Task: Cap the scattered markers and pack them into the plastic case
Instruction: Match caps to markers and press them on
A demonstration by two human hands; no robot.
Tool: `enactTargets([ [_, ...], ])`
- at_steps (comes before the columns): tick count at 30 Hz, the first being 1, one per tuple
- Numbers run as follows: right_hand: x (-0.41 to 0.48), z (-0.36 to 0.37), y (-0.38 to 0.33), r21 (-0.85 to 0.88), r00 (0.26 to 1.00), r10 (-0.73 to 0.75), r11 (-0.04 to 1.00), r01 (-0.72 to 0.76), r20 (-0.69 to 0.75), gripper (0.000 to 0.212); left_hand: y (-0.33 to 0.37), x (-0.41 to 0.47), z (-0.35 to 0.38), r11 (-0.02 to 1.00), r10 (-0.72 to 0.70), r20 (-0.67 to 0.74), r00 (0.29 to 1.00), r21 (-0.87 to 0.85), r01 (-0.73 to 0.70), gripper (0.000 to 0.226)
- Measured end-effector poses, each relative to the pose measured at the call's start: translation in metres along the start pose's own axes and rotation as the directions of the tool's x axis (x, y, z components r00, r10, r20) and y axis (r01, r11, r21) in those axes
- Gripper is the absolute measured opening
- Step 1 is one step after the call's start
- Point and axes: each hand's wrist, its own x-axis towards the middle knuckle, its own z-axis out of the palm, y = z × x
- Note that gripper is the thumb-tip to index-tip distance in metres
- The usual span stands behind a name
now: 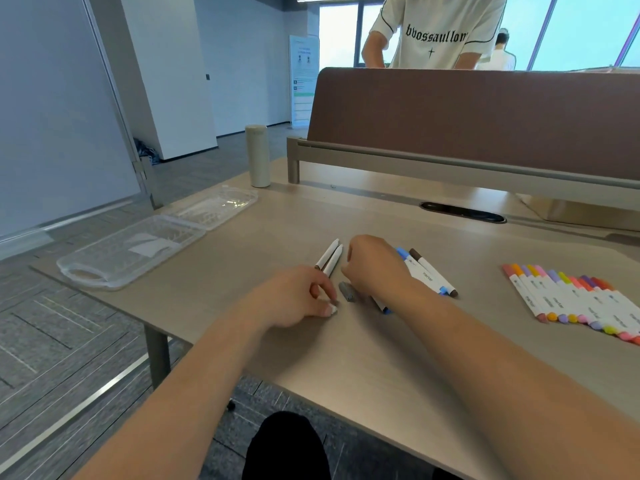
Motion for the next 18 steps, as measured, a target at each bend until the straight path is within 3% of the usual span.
enactTargets([
  [4,0.016,-0.001,-0.018,0.012,0.984,0.122,0.992,-0.125,0.132,0.009,-0.003,0.006,0.004,0.995,0.043,-0.005,0.999,0.086,-0.043,0.01],
  [7,0.026,-0.002,-0.027,-0.046,0.974,0.138,0.99,-0.132,0.182,0.022,-0.011,0.008,0.0,0.998,0.011,-0.064,0.998,0.066,-0.006,0.011],
  [12,0.038,0.002,-0.034,-0.069,0.96,0.166,0.986,-0.154,0.227,0.027,-0.024,0.009,-0.008,0.971,-0.103,-0.231,0.968,-0.235,0.047,0.005],
  [15,0.045,0.006,-0.04,-0.07,0.95,0.191,0.981,-0.179,0.245,0.026,-0.03,0.009,-0.009,0.882,-0.174,-0.264,0.949,-0.47,0.031,0.012],
  [18,0.046,0.008,-0.047,-0.098,0.955,0.184,0.981,-0.165,0.233,0.019,-0.032,0.009,-0.01,0.806,-0.222,-0.281,0.934,-0.591,0.014,0.011],
])
